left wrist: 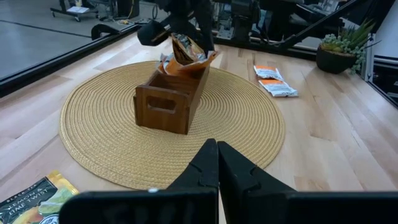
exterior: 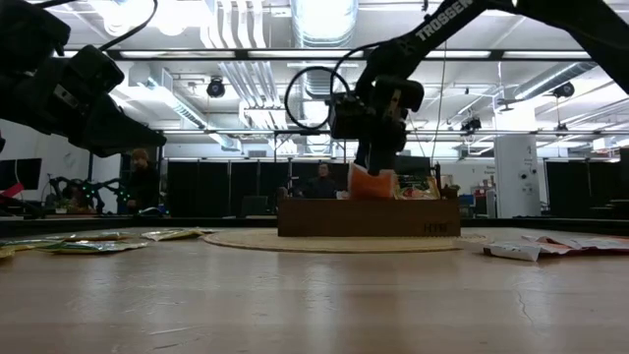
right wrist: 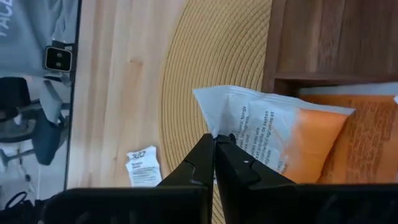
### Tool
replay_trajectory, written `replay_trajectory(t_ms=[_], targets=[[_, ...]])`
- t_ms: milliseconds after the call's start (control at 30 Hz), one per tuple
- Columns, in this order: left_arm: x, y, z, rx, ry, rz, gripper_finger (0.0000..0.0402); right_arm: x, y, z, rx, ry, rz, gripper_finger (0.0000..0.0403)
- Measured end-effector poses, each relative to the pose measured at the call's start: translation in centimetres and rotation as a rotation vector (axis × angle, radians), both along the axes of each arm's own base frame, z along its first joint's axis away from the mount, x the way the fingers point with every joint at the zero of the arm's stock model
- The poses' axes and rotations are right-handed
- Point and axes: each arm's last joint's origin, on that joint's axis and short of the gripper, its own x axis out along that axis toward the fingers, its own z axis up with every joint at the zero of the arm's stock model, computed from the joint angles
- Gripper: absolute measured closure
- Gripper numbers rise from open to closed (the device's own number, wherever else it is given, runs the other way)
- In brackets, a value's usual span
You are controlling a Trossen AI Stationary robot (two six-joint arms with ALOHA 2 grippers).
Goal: Pick & Place Tea
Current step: Put the white tea bag into the middle section of the wooden organizer
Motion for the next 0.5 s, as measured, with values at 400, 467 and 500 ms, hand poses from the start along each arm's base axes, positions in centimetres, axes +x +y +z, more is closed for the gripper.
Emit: replay_trajectory(t_ms=[400,467,500], targets=[[0.0,0.0,0.0,0.0,0.0,0.0,0.0402,0.4,-1.4,2.0,-0.319,0.069,-0.035,0.0394],[0.0,0.0,0.0,0.0,0.0,0.0,0.0402,0.7,-1.7,2.7,-0.364,0.059,-0.044,0.0394],[0.0,0.0,0.0,0.0,0.0,0.0,0.0402,0.8,-1.9,3.0,-0.385,0.053,-0.047,0.0394]])
